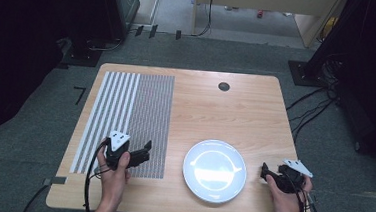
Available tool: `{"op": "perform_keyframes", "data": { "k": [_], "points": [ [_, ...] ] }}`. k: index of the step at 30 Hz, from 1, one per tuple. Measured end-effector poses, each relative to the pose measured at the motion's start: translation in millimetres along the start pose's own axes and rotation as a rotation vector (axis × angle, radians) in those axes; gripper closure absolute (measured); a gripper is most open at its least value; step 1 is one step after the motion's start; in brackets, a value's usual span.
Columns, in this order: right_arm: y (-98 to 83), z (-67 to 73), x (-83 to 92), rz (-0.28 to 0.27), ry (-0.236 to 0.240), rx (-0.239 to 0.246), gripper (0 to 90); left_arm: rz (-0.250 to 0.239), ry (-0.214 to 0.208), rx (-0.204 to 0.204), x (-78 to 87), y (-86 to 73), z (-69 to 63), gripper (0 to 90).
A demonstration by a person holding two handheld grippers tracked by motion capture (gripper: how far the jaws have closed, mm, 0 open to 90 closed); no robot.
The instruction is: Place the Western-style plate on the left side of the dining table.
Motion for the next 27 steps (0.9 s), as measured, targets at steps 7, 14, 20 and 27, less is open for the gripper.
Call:
{"op": "perform_keyframes", "data": {
  "k": [7, 14, 20, 27],
  "points": [
    [7.6, 9.6, 16.9, -0.053, 0.035, -0.012, 16.2, 0.068, -0.103, -0.033, -19.3, -12.6, -33.2, 14.8],
    [11.2, 29.3, 33.7, -0.093, 0.107, -0.004, 18.4, 0.075, -0.142, -0.053, -24.0, -19.1, -50.6, 14.0],
    [11.6, 39.4, 44.6, -0.121, 0.169, -0.011, 34.5, 0.084, -0.152, -0.079, -27.0, -23.9, -61.7, 15.0],
    [9.4, 52.4, 54.9, -0.13, 0.275, 0.021, 48.8, 0.116, -0.162, -0.108, -35.7, -33.2, -76.8, 15.5]
  ]
}}
Point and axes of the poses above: each handheld gripper's, and its own axes: x roughly backward along the jaws, y roughly out of its top, z roughly to its left, the point moved 3 cm from there along -x, roughly forward along the jaws, and after that the axes turned 9 degrees about -y, right-handed, at the moved point
